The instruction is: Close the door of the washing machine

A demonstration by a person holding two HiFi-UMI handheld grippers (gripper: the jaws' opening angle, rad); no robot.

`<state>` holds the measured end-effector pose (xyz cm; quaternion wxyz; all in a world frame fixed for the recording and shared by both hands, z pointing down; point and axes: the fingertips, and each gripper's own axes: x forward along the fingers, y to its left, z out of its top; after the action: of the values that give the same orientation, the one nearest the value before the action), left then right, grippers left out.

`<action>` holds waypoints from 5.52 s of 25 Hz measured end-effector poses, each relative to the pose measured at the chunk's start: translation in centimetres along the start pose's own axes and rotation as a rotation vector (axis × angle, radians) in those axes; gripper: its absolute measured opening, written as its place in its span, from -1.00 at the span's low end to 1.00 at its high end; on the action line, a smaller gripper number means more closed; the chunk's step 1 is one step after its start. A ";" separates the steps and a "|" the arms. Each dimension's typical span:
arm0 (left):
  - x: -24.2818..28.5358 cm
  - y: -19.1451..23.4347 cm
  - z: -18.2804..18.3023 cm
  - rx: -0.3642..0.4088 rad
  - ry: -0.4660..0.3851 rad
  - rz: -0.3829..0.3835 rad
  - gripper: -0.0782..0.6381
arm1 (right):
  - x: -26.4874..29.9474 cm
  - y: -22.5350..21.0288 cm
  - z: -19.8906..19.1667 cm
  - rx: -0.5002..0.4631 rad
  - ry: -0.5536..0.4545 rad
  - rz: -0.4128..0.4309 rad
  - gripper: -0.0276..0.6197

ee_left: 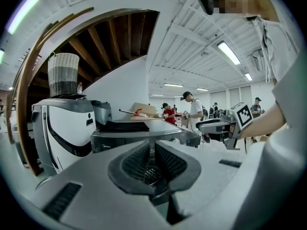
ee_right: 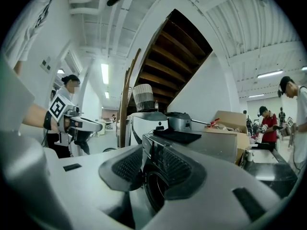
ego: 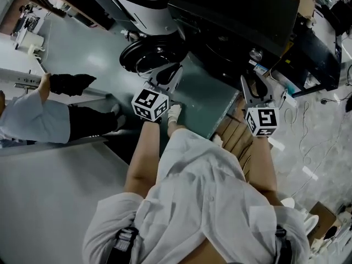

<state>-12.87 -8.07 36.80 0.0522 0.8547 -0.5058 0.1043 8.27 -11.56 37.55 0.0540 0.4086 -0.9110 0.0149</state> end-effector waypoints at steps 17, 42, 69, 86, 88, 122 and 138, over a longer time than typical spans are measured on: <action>6.2 8.1 -3.3 0.034 0.112 -0.157 -0.60 | 7.3 -0.3 -3.0 0.067 0.059 -0.112 -0.42; 10.5 26.1 -14.0 0.192 0.508 -0.387 -0.14 | 21.5 6.3 -6.2 0.139 0.160 -0.189 -0.36; 9.1 36.3 -29.1 0.402 1.094 -0.351 0.13 | 26.2 10.3 -8.5 0.178 0.199 -0.162 -0.36; 8.5 33.4 -29.4 0.379 1.099 -0.237 0.12 | 21.8 8.2 -10.4 0.179 0.191 -0.131 -0.36; 8.0 33.0 -29.5 0.357 1.104 -0.207 0.12 | 20.9 7.9 -10.5 0.179 0.189 -0.128 -0.36; 11.5 11.5 -26.7 -0.174 0.849 -0.128 0.25 | 8.4 3.1 -12.7 0.193 0.177 -0.065 -0.36; 17.2 3.6 -22.7 -0.253 0.641 -0.213 0.27 | 5.0 0.5 -13.2 0.208 0.187 -0.156 -0.36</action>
<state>-10.80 -20.10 62.82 0.3241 0.8133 -0.3807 0.2976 5.74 -13.96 51.22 0.0968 0.4782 -0.8611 0.1428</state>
